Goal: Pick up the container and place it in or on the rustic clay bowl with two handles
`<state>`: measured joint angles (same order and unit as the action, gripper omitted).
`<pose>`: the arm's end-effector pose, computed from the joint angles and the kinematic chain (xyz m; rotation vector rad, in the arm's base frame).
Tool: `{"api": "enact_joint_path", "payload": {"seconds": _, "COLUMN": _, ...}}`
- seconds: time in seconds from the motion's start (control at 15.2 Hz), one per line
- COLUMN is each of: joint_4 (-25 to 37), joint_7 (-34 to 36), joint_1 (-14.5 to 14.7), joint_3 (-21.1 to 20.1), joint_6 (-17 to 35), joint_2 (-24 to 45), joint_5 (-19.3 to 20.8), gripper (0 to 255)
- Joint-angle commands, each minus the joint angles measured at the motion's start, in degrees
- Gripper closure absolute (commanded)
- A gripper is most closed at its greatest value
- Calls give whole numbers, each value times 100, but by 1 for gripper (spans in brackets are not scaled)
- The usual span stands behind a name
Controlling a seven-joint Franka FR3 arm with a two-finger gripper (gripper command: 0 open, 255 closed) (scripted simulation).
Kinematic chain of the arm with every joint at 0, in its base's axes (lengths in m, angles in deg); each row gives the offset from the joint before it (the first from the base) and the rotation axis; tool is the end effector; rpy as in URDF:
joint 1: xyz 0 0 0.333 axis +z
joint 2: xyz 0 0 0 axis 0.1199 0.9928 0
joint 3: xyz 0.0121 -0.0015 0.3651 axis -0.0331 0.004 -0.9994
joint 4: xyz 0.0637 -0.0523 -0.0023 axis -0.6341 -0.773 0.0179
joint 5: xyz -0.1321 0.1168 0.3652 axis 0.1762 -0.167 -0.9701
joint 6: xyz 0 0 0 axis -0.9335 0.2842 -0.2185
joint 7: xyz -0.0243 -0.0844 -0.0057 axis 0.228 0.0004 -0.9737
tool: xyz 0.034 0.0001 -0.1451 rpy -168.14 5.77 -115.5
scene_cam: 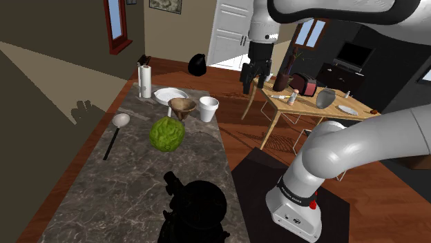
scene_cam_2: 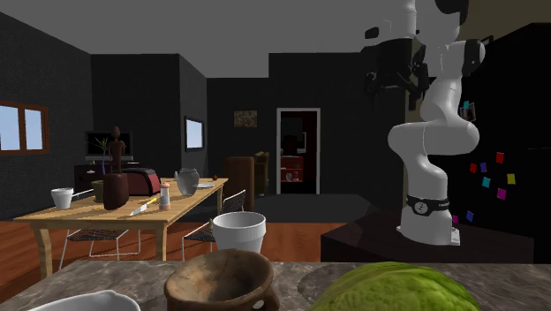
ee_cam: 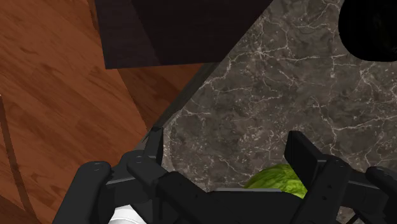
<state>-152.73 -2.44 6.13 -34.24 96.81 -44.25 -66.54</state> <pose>0.2838 0.0021 0.5481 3.0672 -0.1788 -0.2094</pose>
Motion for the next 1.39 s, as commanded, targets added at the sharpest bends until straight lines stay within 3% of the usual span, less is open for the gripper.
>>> {"api": "enact_joint_path", "payload": {"seconds": 0.0, "joint_4": 0, "joint_7": 0, "joint_1": 0, "joint_3": 0, "joint_6": 0, "joint_2": 0, "joint_5": 0, "gripper": 0}}
{"api": "enact_joint_path", "payload": {"seconds": 0.66, "joint_4": 214, "joint_7": -382, "joint_1": -204, "joint_3": 411, "joint_6": 1721, "joint_2": 1787, "joint_5": 247, "gripper": 0}}
{"api": "enact_joint_path", "payload": {"seconds": 1.32, "joint_4": 1214, "joint_7": -790, "joint_1": -353, "joint_3": 730, "joint_6": 2948, "joint_2": 3870, "joint_5": 201, "gripper": 0}}
